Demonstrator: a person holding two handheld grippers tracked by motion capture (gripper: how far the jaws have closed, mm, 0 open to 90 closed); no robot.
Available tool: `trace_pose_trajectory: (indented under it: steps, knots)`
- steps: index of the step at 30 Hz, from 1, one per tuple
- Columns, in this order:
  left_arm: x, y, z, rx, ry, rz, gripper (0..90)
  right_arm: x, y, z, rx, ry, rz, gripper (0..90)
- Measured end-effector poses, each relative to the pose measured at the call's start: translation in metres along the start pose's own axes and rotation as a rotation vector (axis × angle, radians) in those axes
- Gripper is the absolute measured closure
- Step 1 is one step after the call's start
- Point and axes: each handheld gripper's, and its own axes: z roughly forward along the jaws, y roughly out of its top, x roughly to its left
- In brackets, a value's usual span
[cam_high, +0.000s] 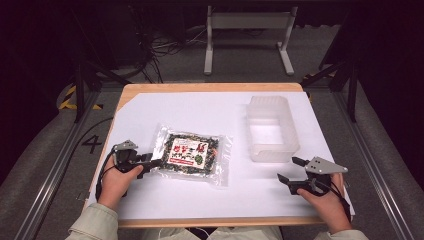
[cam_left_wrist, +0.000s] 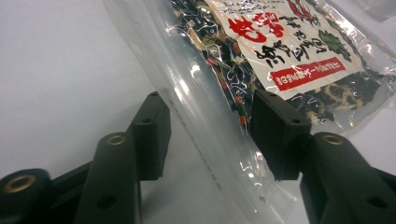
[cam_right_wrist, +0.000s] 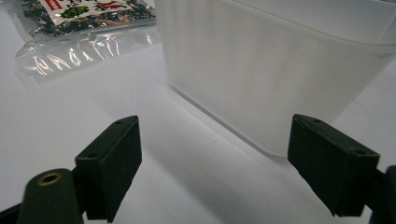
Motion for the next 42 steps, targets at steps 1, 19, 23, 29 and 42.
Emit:
trace_pose_trajectory:
  steps: [1, 19, 23, 29, 42]
  knots:
    - [0.0, 0.0, 0.0, 0.001, -0.003, -0.004, 51.1, 0.0, 0.0, 0.0, 0.001, 0.001, 0.0, 17.7]
    - [-0.005, -0.001, -0.002, 0.007, -0.051, -0.081, 74.7, 0.001, -0.001, 0.001, 0.006, 0.005, -0.006, 17.7]
    - [-0.004, -0.001, -0.009, -0.081, -0.114, -0.135, 79.2, 0.001, 0.0, 0.0, 0.004, -0.004, -0.005, 17.2]
    - [-0.015, 0.003, -0.022, -0.197, -0.144, -0.086, 83.0, 0.002, 0.0, -0.001, 0.0, -0.01, -0.007, 17.7]
    - [-0.042, 0.015, -0.045, -0.342, -0.175, 0.015, 89.2, 0.003, 0.004, -0.004, -0.027, -0.005, -0.024, 22.3]
